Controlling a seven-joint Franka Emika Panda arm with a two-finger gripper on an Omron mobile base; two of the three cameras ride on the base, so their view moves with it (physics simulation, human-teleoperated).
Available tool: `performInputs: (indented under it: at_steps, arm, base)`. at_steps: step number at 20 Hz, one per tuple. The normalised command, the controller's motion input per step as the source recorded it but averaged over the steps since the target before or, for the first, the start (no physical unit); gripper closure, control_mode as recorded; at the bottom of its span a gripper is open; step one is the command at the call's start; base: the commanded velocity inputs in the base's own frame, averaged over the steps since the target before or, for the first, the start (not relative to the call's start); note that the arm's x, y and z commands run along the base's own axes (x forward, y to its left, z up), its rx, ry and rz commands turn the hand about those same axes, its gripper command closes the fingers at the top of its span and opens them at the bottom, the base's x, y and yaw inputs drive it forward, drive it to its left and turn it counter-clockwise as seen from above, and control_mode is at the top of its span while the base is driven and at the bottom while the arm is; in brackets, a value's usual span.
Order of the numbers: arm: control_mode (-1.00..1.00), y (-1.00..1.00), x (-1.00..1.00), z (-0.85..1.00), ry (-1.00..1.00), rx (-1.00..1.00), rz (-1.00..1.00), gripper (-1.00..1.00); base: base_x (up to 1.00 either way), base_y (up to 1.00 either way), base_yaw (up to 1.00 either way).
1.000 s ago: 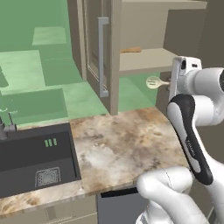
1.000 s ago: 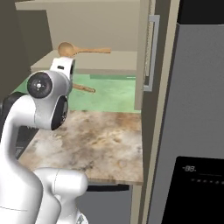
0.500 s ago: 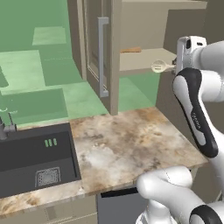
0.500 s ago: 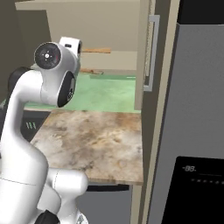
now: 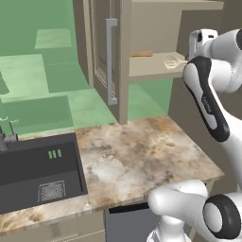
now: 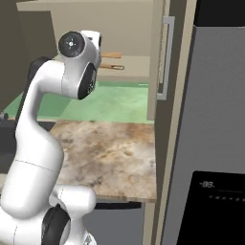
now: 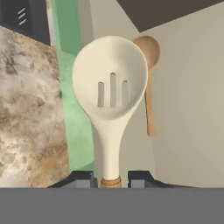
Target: Organize the utensils by type. Pick up the wooden spoons from the counter and place them in the open cabinet. Then pick up the metallic utensils from the counter and place them in the open drawer.
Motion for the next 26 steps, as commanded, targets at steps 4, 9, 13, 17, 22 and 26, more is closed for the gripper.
performInputs:
  at_steps: [4,9,13,17,22,26]
  arm:
    - [-1.00,-0.07,0.57,0.00,0.00,0.00,0.00,1.00]
    - [-1.00,-0.01,0.53,-0.02,-0.04,0.00,0.00,1.00]
    - [-1.00,-0.04,0.51,-0.01,-0.09,0.00,0.00,1.00]
    - [-1.00,-0.07,0.49,0.00,-0.03,0.00,0.00,1.00]
    - [-1.00,-0.08,0.43,0.00,-0.02,0.00,0.00,1.00]
    - [-1.00,-0.15,0.45,0.00,0.00,0.00,0.00,1.00]
  base:
    - [0.00,0.00,0.00]
    - [0.00,0.00,0.00]
    - [0.00,0.00,0.00]
    - [0.00,0.00,0.00]
    - [0.00,0.00,0.00]
    - [0.00,0.00,0.00]
